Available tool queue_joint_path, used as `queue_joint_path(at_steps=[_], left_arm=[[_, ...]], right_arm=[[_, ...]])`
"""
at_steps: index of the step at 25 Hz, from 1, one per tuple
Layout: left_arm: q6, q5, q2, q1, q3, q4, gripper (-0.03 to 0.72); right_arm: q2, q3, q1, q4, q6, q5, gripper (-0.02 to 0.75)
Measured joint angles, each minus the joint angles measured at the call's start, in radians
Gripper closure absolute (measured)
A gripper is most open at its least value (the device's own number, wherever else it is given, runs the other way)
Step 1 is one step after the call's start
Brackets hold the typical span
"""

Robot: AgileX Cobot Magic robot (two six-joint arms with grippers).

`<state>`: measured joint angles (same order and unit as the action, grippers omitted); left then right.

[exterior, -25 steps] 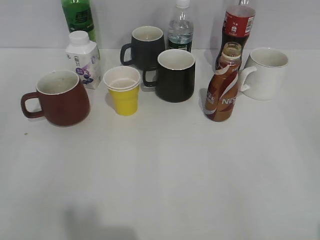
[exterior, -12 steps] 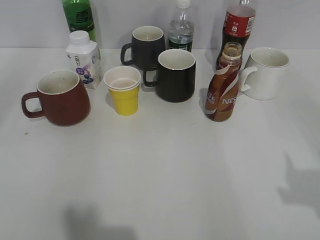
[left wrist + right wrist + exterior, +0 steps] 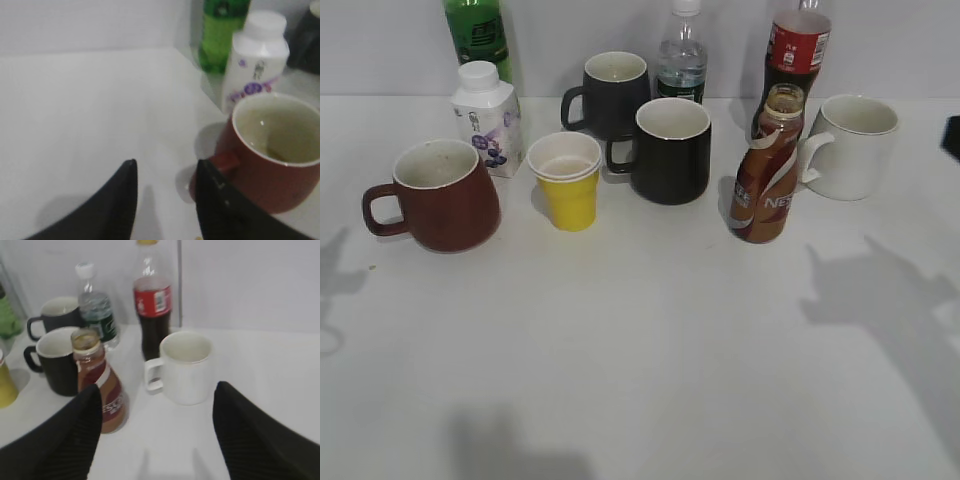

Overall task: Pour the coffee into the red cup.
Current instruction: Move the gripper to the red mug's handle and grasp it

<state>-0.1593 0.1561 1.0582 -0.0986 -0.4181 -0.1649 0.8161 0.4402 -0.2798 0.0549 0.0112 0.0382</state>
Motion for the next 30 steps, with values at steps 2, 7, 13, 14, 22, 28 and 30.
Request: queue_joint_path(at_steps=[2, 7, 13, 14, 22, 28, 30], left_arm=[[0.000, 0.042, 0.070, -0.033, 0.003, -0.013, 0.369], [0.000, 0.274, 0.233, -0.058, 0.065, -0.019, 0.340], [0.115, 0.404, 0.369, -0.058, 0.097, -0.006, 0.339], [0.149, 0.411, 0.387, -0.058, 0.097, 0.014, 0.339], [0.236, 0.499, 0.458, -0.058, 0.099, 0.203, 0.337], [0.241, 0.627, 0.528, -0.058, 0.099, 0.222, 0.337], [0.241, 0.692, 0.566, -0.058, 0.099, 0.222, 0.337]], right_arm=[[0.077, 0.000, -0.013, -0.001, 0.000, 0.039, 0.219], [0.199, 0.000, -0.015, -0.001, 0.000, 0.122, 0.219], [0.223, 0.000, -0.015, -0.001, 0.000, 0.165, 0.219], [0.223, 0.000, -0.015, -0.001, 0.000, 0.173, 0.219], [0.224, 0.000, -0.015, -0.002, -0.011, 0.193, 0.219], [0.229, 0.000, -0.015, -0.002, -0.011, 0.195, 0.219], [0.231, 0.000, -0.015, -0.002, -0.011, 0.196, 0.219]])
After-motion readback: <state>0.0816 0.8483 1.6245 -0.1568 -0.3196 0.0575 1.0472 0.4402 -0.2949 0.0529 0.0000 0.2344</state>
